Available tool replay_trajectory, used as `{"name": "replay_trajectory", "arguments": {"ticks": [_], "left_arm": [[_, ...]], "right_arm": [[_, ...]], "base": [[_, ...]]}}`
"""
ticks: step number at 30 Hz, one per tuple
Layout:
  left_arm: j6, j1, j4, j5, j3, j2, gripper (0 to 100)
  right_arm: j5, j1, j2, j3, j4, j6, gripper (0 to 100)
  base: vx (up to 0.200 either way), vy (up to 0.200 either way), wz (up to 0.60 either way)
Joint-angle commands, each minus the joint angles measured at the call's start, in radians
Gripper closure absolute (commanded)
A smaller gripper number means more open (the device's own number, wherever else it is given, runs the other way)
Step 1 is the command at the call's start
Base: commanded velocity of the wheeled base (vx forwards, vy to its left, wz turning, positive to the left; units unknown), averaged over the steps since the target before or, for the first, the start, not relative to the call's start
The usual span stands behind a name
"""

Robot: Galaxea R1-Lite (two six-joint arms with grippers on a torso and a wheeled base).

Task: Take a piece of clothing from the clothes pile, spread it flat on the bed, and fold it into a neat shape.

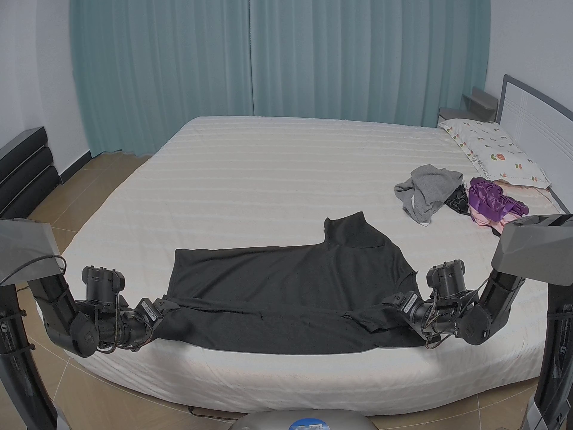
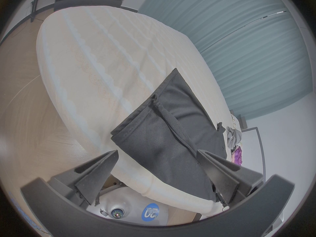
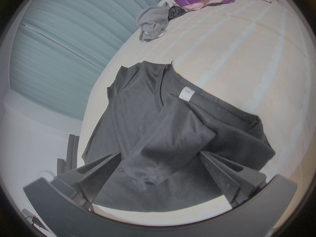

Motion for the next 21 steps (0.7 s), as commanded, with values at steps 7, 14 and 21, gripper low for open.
{"name": "replay_trajectory", "arguments": {"ticks": [7,14,21], "left_arm": [[0.002,-0.039,-0.042,0.010,-0.022,0.035,0],[0.001,-0.045,-0.097,0.010,-0.017,0.053,0],[-0.010,-0.045,-0.099,0.010,-0.025,0.053,0]], "right_arm": [[-0.039,-0.016,0.058,-0.051,0.015,-0.045,0],[-0.051,-0.019,0.043,-0.036,0.002,-0.039,100],[-0.048,-0.056,-0.021,-0.007,0.002,-0.032,100]], "base": [[0.000,0.000,0.00],[0.000,0.000,0.00],[0.000,0.000,0.00]]}}
